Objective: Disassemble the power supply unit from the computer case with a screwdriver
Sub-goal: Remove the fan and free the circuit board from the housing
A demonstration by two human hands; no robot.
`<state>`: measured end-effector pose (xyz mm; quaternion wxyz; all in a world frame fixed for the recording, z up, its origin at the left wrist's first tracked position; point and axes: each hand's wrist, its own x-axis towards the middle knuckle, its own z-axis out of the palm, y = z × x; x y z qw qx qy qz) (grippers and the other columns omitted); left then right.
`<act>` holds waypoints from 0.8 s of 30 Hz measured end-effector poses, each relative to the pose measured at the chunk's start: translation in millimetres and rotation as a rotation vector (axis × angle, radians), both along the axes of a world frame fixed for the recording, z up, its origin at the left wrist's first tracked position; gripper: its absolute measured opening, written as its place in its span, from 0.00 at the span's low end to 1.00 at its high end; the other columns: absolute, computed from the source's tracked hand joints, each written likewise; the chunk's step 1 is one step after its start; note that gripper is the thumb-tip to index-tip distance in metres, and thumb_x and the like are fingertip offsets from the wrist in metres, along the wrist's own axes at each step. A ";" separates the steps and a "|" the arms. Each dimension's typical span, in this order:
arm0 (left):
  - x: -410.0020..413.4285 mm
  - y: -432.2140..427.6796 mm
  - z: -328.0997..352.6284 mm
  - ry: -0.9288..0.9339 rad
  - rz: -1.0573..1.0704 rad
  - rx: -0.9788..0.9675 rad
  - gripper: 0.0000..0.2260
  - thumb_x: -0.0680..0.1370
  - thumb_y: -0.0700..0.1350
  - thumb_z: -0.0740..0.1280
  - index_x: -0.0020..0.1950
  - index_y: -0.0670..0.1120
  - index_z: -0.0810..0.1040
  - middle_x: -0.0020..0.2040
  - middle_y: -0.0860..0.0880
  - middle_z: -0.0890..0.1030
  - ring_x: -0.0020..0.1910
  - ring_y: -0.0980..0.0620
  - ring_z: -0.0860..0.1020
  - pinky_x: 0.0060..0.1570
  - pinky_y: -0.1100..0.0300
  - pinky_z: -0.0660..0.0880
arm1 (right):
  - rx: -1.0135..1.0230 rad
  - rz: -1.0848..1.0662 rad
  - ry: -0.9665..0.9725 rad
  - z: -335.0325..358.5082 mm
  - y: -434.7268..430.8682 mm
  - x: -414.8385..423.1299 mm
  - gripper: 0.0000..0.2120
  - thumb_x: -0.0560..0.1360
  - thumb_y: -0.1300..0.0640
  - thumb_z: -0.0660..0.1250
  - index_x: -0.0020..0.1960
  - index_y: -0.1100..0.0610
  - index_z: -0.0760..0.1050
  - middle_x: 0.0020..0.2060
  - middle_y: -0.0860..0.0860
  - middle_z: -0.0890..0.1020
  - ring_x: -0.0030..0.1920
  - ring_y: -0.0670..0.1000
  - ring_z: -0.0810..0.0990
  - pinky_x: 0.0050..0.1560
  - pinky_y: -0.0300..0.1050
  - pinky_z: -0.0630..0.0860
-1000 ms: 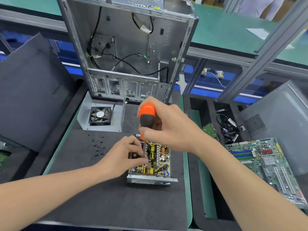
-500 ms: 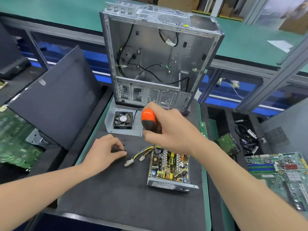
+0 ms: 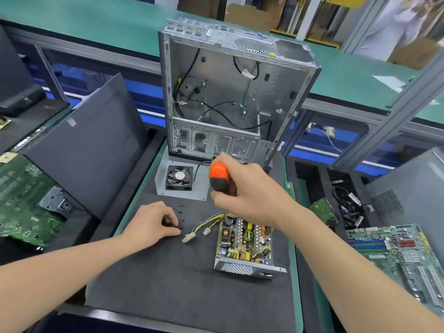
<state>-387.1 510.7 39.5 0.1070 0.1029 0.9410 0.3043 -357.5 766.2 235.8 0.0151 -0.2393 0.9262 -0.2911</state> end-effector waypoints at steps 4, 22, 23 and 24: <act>-1.7 -0.4 -1.5 -0.044 -0.007 -0.005 0.11 0.66 0.52 0.85 0.38 0.58 0.83 0.42 0.57 0.79 0.42 0.64 0.77 0.40 0.71 0.68 | -0.018 -0.022 -0.008 -0.5 5.1 3.2 0.12 0.75 0.51 0.69 0.51 0.45 0.66 0.31 0.48 0.75 0.29 0.51 0.73 0.27 0.38 0.70; 22.5 137.1 108.7 -0.650 0.338 1.314 0.16 0.86 0.54 0.62 0.54 0.45 0.83 0.46 0.46 0.86 0.41 0.51 0.84 0.44 0.56 0.76 | -0.229 -0.162 0.032 -13.5 61.5 20.4 0.15 0.69 0.60 0.75 0.51 0.49 0.75 0.49 0.42 0.81 0.51 0.45 0.79 0.51 0.39 0.74; 18.9 144.0 110.0 -0.625 0.376 1.324 0.13 0.86 0.52 0.63 0.52 0.45 0.83 0.44 0.47 0.86 0.40 0.52 0.84 0.44 0.57 0.76 | -0.230 -0.187 0.046 -17.0 68.0 20.6 0.14 0.70 0.58 0.76 0.50 0.48 0.74 0.49 0.41 0.81 0.51 0.45 0.79 0.49 0.38 0.74; 14.6 150.5 110.6 -0.593 0.398 1.309 0.12 0.85 0.51 0.65 0.52 0.46 0.82 0.43 0.49 0.86 0.39 0.53 0.84 0.42 0.58 0.75 | -0.222 -0.217 0.056 -21.7 74.8 20.2 0.14 0.70 0.57 0.76 0.50 0.47 0.74 0.48 0.41 0.81 0.49 0.45 0.79 0.47 0.36 0.73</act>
